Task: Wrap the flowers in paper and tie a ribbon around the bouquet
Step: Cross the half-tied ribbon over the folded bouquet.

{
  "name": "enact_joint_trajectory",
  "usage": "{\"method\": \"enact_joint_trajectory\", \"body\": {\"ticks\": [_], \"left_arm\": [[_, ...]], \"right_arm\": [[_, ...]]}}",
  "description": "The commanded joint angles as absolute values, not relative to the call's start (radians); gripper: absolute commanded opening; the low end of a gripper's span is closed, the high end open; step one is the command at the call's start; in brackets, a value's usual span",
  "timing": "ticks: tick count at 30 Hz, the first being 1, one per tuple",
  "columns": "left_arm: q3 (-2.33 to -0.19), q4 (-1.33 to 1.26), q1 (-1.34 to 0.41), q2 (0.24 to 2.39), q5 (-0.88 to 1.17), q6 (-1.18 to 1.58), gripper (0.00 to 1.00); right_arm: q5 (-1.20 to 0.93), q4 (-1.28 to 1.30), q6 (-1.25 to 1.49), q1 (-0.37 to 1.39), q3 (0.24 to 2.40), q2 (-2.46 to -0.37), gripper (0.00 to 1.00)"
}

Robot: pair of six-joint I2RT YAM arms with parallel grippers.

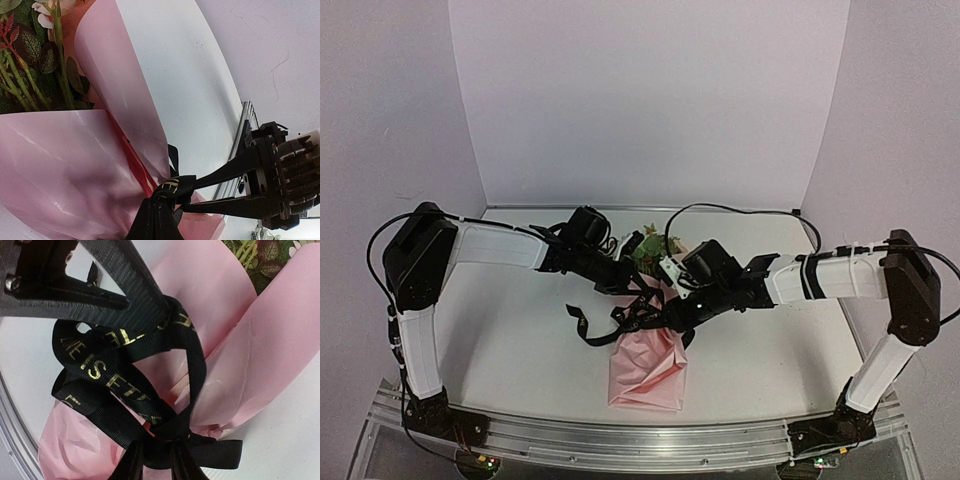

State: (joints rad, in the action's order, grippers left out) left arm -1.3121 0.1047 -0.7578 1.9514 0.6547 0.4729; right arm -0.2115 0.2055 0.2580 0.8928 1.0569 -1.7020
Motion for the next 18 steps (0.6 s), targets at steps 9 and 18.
{"method": "enact_joint_trajectory", "body": {"ticks": [9, 18], "left_arm": [[-1.325, 0.066, -0.752, 1.938, 0.675, 0.484, 0.0], [-1.321, 0.059, -0.752, 1.932, 0.675, 0.485, 0.0]], "right_arm": [[-0.201, 0.218, 0.27, 0.897, 1.063, -1.647, 0.05], [-0.2, 0.251, 0.284, 0.897, 1.058, -1.591, 0.0]]}}
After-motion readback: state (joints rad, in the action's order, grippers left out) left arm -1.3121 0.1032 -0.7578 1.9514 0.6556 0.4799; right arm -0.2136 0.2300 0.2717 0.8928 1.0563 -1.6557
